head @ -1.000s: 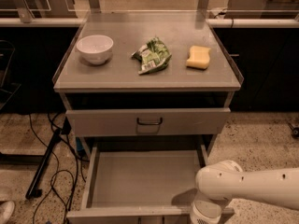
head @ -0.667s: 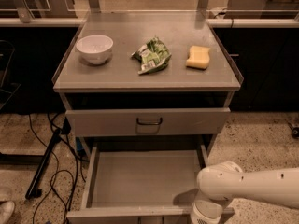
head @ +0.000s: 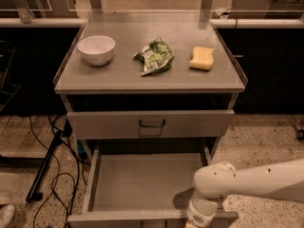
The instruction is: Close middle drawer
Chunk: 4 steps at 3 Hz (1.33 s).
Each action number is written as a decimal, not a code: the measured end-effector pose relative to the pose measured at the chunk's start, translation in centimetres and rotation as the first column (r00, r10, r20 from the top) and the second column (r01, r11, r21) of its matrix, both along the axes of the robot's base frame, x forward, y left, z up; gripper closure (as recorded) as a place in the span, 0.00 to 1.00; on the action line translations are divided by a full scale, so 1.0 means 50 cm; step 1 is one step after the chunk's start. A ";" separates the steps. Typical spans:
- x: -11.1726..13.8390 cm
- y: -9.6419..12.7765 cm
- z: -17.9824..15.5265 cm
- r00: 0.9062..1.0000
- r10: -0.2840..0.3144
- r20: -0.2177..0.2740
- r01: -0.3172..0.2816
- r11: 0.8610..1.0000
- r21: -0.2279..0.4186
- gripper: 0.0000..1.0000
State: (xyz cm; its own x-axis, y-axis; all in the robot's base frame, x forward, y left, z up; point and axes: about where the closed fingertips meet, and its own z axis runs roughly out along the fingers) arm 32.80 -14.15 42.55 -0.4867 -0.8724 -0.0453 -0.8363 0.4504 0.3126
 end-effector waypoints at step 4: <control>0.021 0.008 -0.020 1.000 -0.014 0.002 0.014 1.000 0.002 0.35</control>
Offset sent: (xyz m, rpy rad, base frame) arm 0.0095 0.0035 -0.0086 0.0017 -0.0025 -0.0121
